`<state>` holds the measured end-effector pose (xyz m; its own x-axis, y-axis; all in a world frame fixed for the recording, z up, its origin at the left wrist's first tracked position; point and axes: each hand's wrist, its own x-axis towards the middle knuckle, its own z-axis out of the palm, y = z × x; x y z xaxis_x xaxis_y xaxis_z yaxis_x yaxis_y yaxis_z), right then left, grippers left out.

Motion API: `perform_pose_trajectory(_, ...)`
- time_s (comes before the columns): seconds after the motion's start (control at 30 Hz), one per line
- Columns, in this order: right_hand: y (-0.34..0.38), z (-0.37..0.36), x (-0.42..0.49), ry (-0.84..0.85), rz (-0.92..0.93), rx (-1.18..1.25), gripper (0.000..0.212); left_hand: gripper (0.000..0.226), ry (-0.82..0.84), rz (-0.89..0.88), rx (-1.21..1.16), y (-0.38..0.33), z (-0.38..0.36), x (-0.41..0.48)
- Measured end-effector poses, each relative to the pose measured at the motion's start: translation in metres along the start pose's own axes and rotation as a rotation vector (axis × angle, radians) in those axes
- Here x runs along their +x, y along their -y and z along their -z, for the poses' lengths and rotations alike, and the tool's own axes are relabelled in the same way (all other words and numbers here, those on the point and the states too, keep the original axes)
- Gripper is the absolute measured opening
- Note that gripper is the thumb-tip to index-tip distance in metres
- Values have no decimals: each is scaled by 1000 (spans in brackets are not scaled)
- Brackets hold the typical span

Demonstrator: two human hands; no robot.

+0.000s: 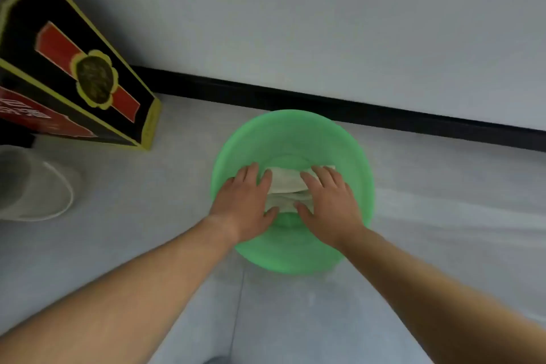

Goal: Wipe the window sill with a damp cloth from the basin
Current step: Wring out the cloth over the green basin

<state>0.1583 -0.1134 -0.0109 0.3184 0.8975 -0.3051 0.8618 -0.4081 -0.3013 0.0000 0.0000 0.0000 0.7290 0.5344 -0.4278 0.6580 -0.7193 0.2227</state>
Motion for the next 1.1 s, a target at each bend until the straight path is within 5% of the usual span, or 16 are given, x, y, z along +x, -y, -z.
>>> perform_pose_trajectory(0.3,-32,-27,26,227,79,-15,80,110,133,-74,73,7,-47,39)
perform_pose_trajectory(0.5,-31,-32,26,195,92,-77,69,78,44,-54,94,6,-52,42)
perform_pose_trajectory(0.7,-32,-38,26,170,150,-69,48,40,95,-7,-233,6,-47,38)
perform_pose_trajectory(0.87,-31,-41,17,201,162,53,69,12,25,17,-555,6,-46,35)
perform_pose_trajectory(1.0,-26,-33,18,121,100,327,29,19,107,151,-993,2,-33,30)
perform_pose_trajectory(1.1,-24,-12,17,134,81,519,18,30,203,215,-1314,-2,-13,22)
